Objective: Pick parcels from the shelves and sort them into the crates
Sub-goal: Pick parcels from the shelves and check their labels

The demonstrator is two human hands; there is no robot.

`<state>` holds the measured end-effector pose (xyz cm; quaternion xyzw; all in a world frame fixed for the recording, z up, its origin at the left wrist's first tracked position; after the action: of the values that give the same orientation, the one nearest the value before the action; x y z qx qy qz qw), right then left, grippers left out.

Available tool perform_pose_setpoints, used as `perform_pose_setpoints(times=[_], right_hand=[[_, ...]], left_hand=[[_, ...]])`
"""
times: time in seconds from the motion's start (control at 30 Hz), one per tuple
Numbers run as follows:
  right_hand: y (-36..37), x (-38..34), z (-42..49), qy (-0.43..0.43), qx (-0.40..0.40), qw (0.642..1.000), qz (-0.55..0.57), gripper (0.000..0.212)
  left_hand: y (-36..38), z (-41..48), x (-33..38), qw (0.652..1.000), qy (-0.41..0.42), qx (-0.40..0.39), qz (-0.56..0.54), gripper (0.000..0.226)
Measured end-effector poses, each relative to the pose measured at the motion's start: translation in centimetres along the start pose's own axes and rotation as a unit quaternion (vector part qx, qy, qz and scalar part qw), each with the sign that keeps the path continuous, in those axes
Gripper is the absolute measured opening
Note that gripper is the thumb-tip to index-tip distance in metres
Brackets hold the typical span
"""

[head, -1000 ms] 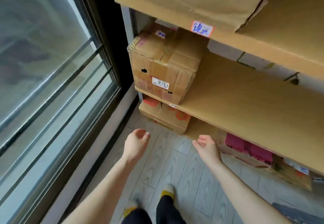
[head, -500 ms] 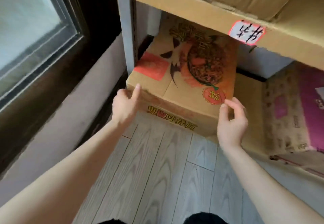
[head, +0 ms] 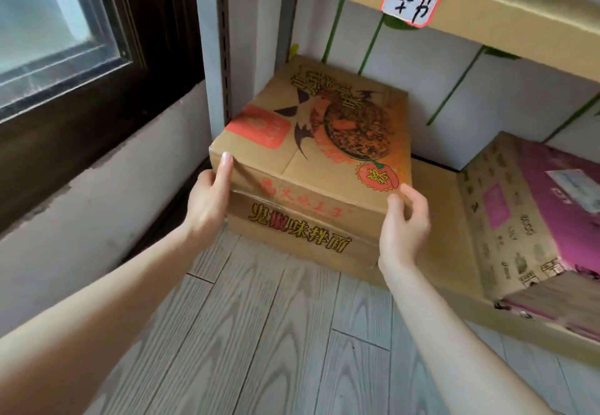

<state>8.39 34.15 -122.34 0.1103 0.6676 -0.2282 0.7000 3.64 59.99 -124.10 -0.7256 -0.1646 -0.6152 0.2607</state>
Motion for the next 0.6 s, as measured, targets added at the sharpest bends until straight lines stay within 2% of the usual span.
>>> perform_pose_setpoints(times=[0.17, 0.23, 0.3, 0.4, 0.47, 0.53, 0.6], right_hand=[[-1.7, 0.3, -0.9, 0.041, 0.050, 0.993, 0.100, 0.024], [-2.4, 0.7, -1.4, 0.077, 0.074, 0.980, 0.167, 0.021], [-3.0, 1.5, -2.0, 0.112, 0.086, 0.967, 0.212, 0.024], [-3.6, 2.5, -2.9, 0.181, 0.052, 0.955, 0.229, 0.026], [-3.6, 2.9, -3.1, 0.228, 0.011, 0.940, 0.254, 0.025], [-3.5, 2.8, -3.0, 0.238, -0.028, 0.936, 0.258, 0.026], [-3.8, 2.6, -2.6, 0.210, -0.050, 0.960, 0.180, 0.026]], left_hand=[[-0.7, -2.2, 2.6, 0.997, 0.063, 0.029, 0.041, 0.039], [-1.0, -3.3, 4.1, 0.992, 0.114, 0.048, 0.007, 0.025], [-1.2, -4.5, 6.2, 0.981, 0.181, 0.069, 0.001, 0.021], [-1.1, -5.8, 9.2, 0.949, 0.296, 0.105, 0.033, 0.029], [-0.8, -6.4, 10.2, 0.935, 0.335, 0.106, 0.040, 0.028], [-0.6, -6.9, 10.5, 0.935, 0.337, 0.105, 0.037, 0.027], [-0.8, -7.0, 10.4, 0.948, 0.296, 0.115, 0.011, 0.036]])
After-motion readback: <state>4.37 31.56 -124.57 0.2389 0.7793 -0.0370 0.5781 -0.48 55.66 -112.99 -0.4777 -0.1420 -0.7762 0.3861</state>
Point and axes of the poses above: each hand's wrist, its own z-axis towards the middle knuckle, its own y-axis out of the palm, x = y × z, the point moved 3 cm from there along z, towards the middle knuckle, and after that the axes turned 2 degrees about y, right-handed, at the moved point
